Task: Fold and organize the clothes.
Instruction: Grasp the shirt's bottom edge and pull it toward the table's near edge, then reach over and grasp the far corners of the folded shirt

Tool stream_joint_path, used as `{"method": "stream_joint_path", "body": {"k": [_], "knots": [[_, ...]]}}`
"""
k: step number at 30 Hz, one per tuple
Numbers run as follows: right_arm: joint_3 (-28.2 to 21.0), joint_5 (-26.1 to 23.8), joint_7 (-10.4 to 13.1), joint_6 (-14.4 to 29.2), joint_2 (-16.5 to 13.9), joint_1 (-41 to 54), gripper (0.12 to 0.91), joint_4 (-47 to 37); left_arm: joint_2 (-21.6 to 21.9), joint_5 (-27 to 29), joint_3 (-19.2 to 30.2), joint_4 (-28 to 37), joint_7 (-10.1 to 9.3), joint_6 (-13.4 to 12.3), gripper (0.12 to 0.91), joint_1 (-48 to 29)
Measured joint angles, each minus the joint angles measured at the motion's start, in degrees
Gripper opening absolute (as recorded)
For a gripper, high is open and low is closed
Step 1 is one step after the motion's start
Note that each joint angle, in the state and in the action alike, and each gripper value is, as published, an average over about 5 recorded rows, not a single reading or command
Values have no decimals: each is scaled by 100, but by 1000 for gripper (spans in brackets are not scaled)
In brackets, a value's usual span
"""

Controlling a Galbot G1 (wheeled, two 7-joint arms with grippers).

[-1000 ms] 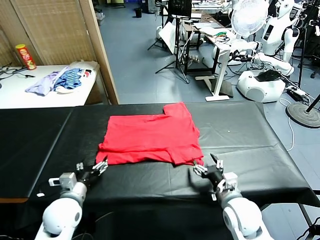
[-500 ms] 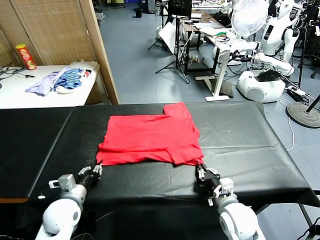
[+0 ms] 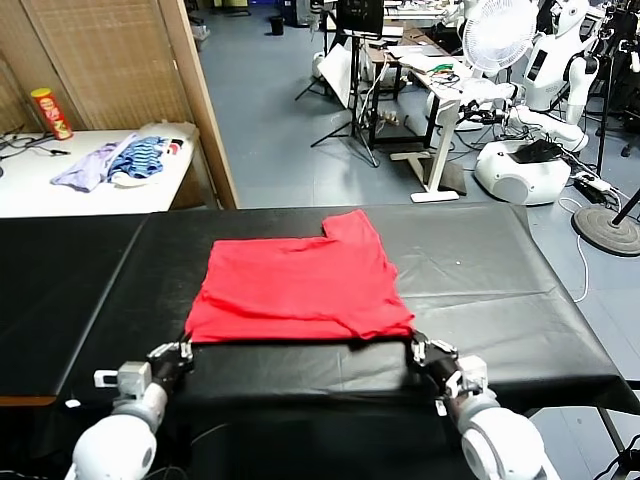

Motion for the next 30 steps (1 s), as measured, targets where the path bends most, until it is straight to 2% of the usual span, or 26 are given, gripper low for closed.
{"method": "stream_joint_path", "body": {"k": [2,5,8,12,15,19,21,23,26,30], "knots": [[22,30,48,-71,3,-125,146,112,-11,0,-41,-153,5,18,127,188],[81,128,111,-192,-5,-317,248,336,-17,3,-108,-352,49,30,169,479],[180,336,201,-342,-47,-504,399,623,-38,36,-183,-528,69,38,303,753],[443,812,254,-533,-162,-569,631,974,-102,50,-295,-813,30,145,537,1080],[669,1106,288,-506,-272,-356,753,1047,-133,2,-389,-1071,13,285,692,1241],[664,1292,409,-424,-391,433,795,734,-62,-320,-550,-1341,-12,446,789,1200],[512,1336,440,-374,-413,999,797,396,14,-554,-602,-1359,-131,518,796,986],[284,1360,450,-272,-408,1614,798,-30,110,-818,-580,-1257,-335,609,797,594],[-141,1440,475,-42,-368,2553,798,-814,286,-1266,-425,-889,-579,712,798,-245],[-731,1609,515,207,-300,3651,798,-1972,493,-1639,-18,-11,-648,735,798,-1484]]}}
